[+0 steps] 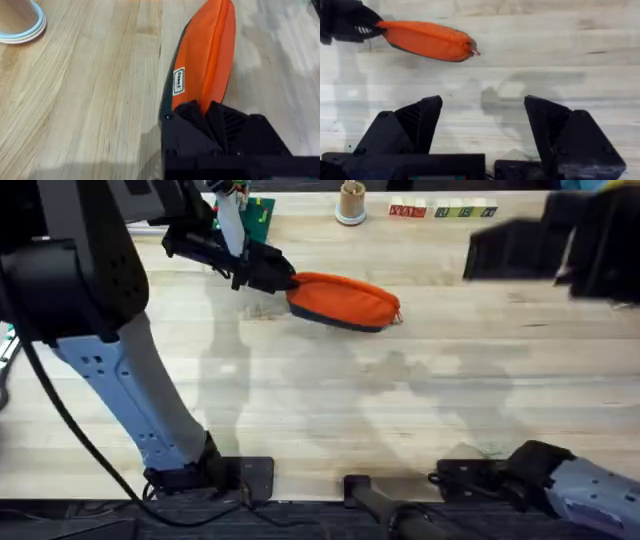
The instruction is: Unzip the bag, pick up the pens from the table one at a time and place them inside, then zip the bag closed.
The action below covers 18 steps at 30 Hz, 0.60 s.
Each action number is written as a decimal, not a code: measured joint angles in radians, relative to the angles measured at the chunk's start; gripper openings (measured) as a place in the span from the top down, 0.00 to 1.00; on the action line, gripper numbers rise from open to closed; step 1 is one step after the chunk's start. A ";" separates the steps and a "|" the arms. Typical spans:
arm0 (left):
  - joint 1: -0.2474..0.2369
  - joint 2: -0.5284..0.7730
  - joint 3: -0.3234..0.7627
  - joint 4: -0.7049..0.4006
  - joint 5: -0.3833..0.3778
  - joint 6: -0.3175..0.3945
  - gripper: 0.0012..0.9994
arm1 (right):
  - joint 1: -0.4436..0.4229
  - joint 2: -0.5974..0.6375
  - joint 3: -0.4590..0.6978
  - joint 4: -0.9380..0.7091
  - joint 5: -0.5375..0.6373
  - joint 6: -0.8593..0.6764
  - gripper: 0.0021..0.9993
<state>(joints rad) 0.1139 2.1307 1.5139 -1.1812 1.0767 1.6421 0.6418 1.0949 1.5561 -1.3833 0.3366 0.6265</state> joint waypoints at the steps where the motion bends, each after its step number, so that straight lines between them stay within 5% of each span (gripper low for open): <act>1: 0.000 0.000 0.000 0.000 0.000 0.000 0.96 | 0.001 -0.025 -0.049 0.028 -0.009 0.006 0.00; 7: 0.000 0.000 0.000 0.000 0.000 0.000 0.96 | 0.003 -0.151 -0.291 0.172 -0.110 0.016 0.00; 14: 0.000 0.000 0.000 0.000 0.000 0.001 0.94 | 0.003 -0.199 -0.346 0.173 -0.165 0.006 0.00; 18: 0.010 0.000 0.000 0.006 -0.007 0.000 0.32 | 0.003 -0.198 -0.348 0.174 -0.173 0.005 0.00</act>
<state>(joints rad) 0.1234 2.1307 1.5139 -1.1748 1.0697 1.6424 0.6451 0.8967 1.2079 -1.2089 0.1640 0.6312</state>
